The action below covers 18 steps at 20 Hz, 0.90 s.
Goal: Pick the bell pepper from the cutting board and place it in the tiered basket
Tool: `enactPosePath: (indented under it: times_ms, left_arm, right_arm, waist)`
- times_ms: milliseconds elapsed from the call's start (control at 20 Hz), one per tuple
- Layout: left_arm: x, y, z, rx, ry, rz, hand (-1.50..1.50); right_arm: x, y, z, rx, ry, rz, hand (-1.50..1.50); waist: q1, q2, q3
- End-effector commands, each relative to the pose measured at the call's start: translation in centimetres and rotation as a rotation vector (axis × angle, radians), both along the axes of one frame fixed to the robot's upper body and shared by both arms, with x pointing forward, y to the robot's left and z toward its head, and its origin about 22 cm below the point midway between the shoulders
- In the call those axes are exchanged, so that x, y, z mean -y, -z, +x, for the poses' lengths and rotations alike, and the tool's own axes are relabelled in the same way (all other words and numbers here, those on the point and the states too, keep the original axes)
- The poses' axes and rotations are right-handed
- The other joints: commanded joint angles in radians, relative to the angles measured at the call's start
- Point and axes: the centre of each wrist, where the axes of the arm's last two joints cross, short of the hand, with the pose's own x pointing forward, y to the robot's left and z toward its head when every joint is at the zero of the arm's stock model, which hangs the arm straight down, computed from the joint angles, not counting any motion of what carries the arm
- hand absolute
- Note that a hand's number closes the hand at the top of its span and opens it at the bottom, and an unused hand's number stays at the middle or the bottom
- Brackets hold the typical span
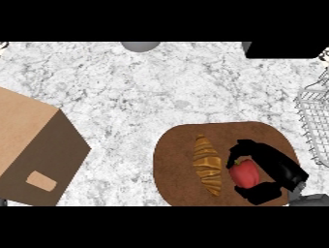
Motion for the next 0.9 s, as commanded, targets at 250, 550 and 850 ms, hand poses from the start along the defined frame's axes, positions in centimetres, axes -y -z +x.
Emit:
enactPosePath:
  times_ms: [250,550,850]
  left_arm:
    - [-0.5,1.0,-0.7,-0.049,-0.013,-0.012,0.00]
    - [-1.9,-0.2,-0.4,-0.051,-0.040,0.004,0.00]
    - [-1.1,0.7,-0.8,-0.054,-0.042,-0.023,0.00]
  right_arm:
    - [-2.7,-2.4,-3.2,0.114,0.125,0.031,1.50]
    - [-9.8,-3.9,-8.6,0.242,0.277,-0.252,1.50]
    - [-13.5,-9.5,-12.6,0.429,0.494,-0.297,1.50]
  waist:
    - [-0.005,0.009,-0.001]
    - [-0.049,-0.010,-0.007]
    - [-0.040,-0.006,-0.005]
